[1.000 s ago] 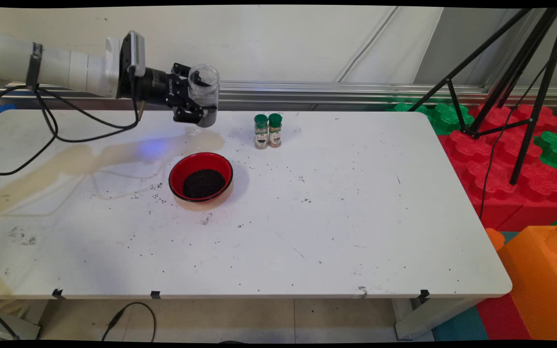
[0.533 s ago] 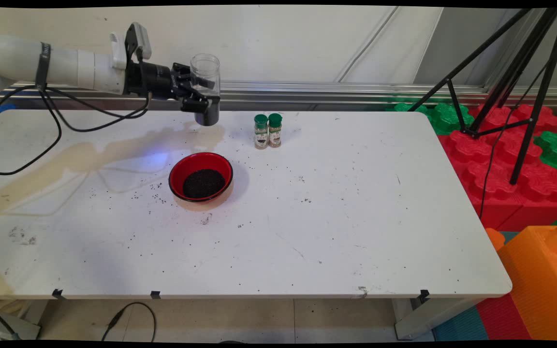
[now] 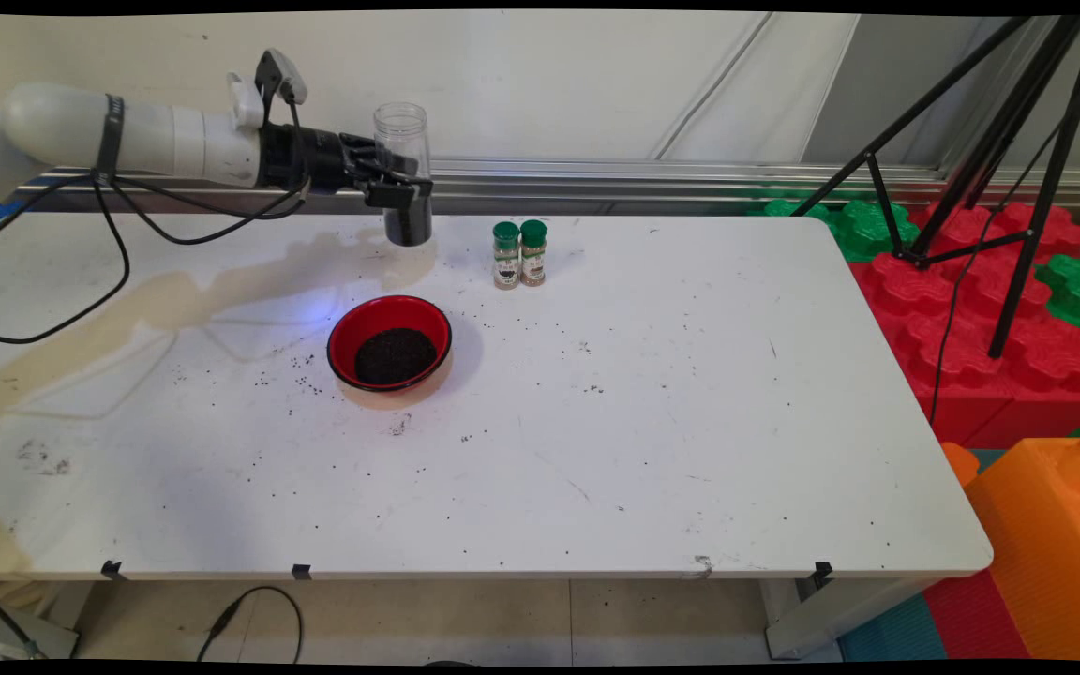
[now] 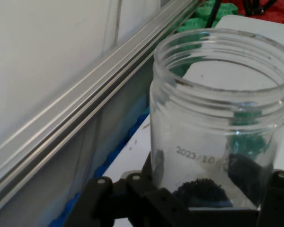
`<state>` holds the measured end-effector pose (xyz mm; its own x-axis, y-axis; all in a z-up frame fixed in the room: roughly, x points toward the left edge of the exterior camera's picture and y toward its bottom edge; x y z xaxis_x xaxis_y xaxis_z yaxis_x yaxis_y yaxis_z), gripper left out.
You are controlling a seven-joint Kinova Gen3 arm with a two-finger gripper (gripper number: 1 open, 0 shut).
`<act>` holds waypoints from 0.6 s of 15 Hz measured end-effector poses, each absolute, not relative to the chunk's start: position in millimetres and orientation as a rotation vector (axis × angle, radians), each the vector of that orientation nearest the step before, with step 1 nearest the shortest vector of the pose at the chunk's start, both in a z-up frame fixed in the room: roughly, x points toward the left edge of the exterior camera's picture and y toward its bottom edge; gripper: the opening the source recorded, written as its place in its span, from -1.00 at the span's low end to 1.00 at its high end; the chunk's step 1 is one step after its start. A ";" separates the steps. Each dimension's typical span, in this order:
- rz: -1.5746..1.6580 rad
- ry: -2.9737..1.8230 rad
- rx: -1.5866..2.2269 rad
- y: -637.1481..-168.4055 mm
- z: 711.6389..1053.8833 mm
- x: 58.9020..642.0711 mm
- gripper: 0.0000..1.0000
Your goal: Pour the black seasoning powder in the red bowl, then place the picked object on the table
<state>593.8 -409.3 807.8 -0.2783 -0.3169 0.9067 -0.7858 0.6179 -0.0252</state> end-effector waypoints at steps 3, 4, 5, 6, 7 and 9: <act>0.574 -1.829 0.926 -414.0 798.6 593.7 -1.00; 0.568 -1.819 0.937 -415.6 795.7 593.4 -1.00; 0.561 -1.807 0.950 -417.5 791.8 593.3 -1.00; 0.554 -1.793 0.964 -419.5 787.5 593.4 -1.00; 0.549 -1.781 0.975 -421.4 784.0 593.2 -1.00; 0.538 -1.756 0.997 -425.2 776.0 593.1 -1.00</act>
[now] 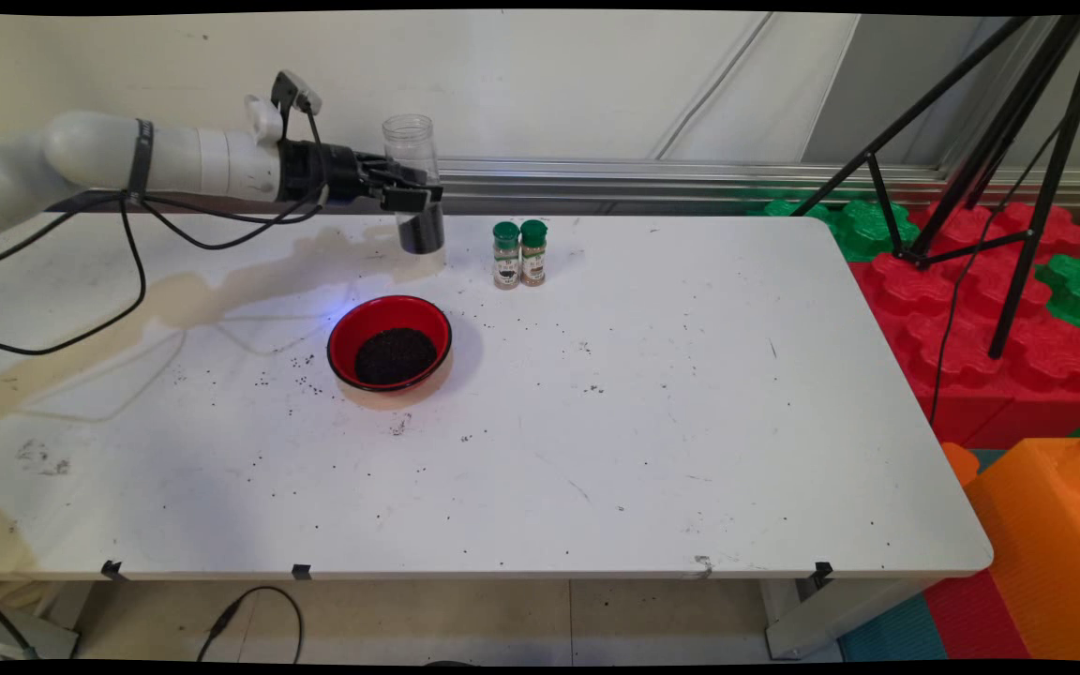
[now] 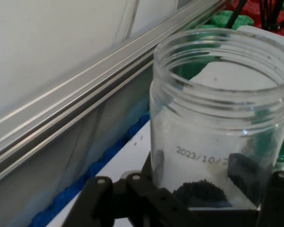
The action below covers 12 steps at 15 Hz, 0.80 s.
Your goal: Place the picked object on the table
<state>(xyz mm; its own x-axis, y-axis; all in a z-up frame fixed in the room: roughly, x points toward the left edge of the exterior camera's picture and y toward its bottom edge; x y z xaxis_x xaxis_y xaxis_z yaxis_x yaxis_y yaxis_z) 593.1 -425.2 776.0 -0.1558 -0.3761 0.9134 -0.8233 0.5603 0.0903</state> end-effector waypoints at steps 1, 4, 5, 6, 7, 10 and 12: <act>0.533 -1.747 1.005 -427.2 772.3 592.6 -1.00; 0.524 -1.730 1.018 -430.0 765.1 591.8 -1.00; 0.521 -1.728 1.021 -430.6 763.1 591.5 -1.00; 0.518 -1.725 1.024 -431.3 760.4 591.0 -1.00; 0.516 -1.724 1.025 -431.7 758.7 590.5 -1.00; 0.509 -1.725 1.023 -432.6 752.1 588.7 -1.00; 0.506 -1.731 1.017 -432.9 748.6 587.3 -1.00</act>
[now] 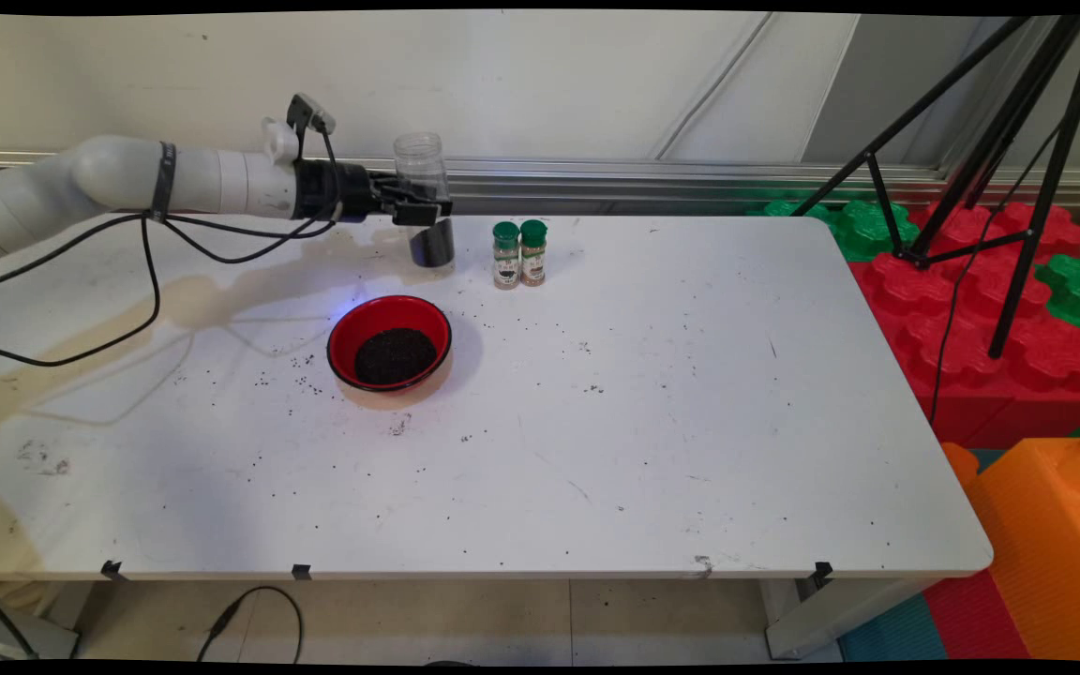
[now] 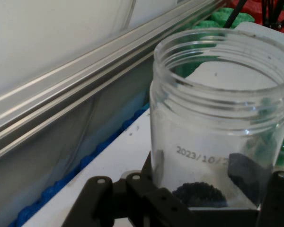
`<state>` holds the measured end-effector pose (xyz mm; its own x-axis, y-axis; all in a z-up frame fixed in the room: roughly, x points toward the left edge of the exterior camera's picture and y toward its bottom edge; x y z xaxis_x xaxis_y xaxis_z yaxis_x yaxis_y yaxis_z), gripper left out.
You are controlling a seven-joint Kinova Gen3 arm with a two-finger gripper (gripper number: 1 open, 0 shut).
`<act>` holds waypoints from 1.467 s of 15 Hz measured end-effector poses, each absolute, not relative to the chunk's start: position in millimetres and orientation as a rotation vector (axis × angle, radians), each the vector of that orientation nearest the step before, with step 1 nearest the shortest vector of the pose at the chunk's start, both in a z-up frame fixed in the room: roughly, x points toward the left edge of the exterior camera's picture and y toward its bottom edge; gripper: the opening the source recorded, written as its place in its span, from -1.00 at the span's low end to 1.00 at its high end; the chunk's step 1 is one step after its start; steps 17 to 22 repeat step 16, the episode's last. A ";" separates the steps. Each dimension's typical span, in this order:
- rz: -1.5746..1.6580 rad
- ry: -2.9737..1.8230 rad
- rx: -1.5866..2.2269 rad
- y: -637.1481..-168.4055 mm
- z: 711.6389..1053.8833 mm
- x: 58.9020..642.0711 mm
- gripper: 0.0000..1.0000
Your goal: Place the picked object on the table
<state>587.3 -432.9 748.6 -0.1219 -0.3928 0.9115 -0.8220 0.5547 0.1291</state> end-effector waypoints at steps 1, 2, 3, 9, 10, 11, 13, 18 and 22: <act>0.506 -1.734 1.012 -433.1 746.4 586.4 -1.00; 0.505 -1.738 1.008 -433.1 744.4 585.6 -1.00; 0.504 -1.741 1.005 -433.1 742.7 585.0 -1.00; 0.503 -1.765 0.983 -430.8 734.5 582.1 -1.00; 0.503 -1.770 0.980 -430.5 733.2 581.6 -1.00; 0.504 -1.773 0.977 -430.1 732.5 581.5 -1.00; 0.507 -1.786 0.968 -428.9 730.0 580.7 -1.00; 0.513 -1.802 0.955 -426.9 727.4 580.0 1.00; 0.513 -1.802 0.955 -426.9 727.4 580.0 1.00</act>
